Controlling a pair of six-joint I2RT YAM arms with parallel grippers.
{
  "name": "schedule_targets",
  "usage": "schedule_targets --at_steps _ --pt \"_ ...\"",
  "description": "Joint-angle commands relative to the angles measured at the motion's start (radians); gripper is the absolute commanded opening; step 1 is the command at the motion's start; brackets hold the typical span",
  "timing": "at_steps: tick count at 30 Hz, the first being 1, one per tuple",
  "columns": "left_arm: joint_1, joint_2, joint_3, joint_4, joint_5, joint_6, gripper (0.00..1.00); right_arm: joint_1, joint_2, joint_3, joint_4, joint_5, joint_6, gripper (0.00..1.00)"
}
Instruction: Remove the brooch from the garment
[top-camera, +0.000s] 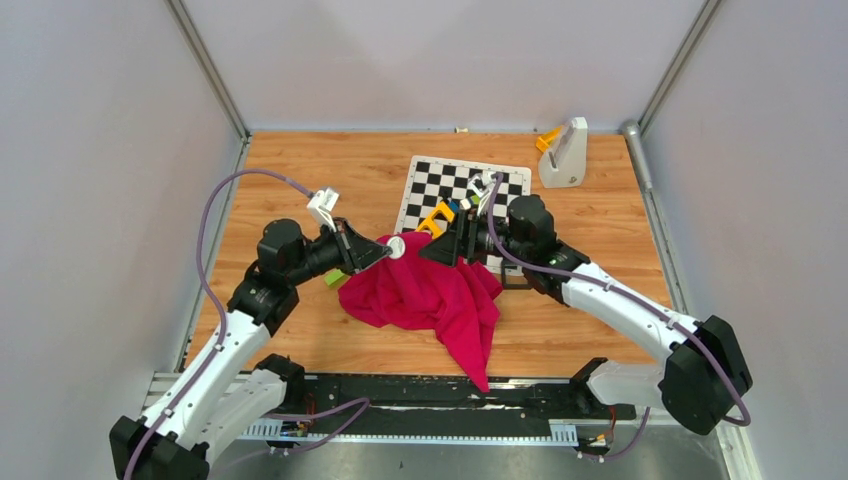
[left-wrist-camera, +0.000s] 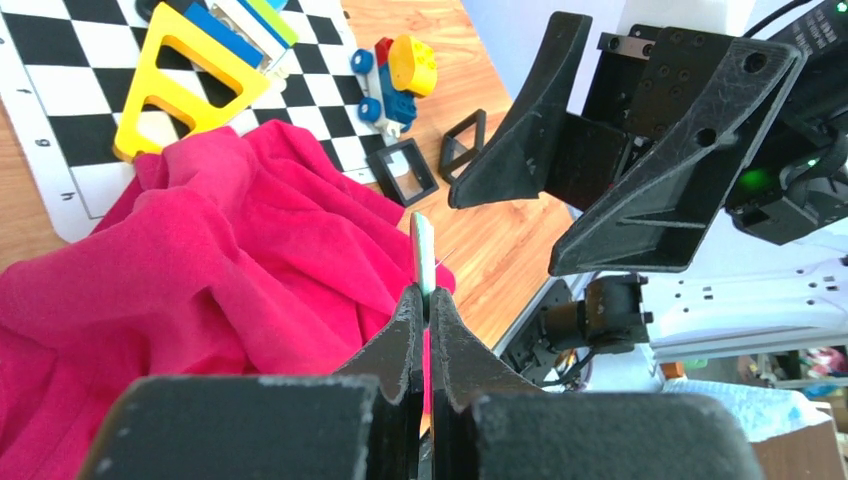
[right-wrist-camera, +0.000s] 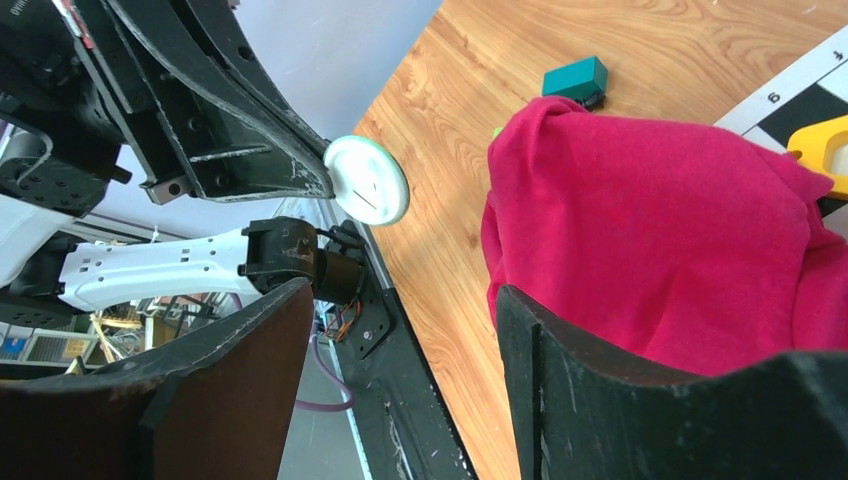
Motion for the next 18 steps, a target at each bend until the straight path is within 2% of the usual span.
schedule_targets --at_steps 1,8,18 --pt "0.004 -0.003 -0.018 0.156 0.039 -0.066 0.0 0.031 -0.035 -0.006 0.087 0.029 -0.007 0.68" --pt "0.004 -0.025 -0.068 0.311 0.074 -0.185 0.0 0.046 -0.038 -0.08 0.276 0.03 0.12 0.64" --pt "0.004 -0.038 -0.134 0.479 0.113 -0.292 0.0 0.069 0.016 -0.029 0.327 0.008 0.18 0.53"
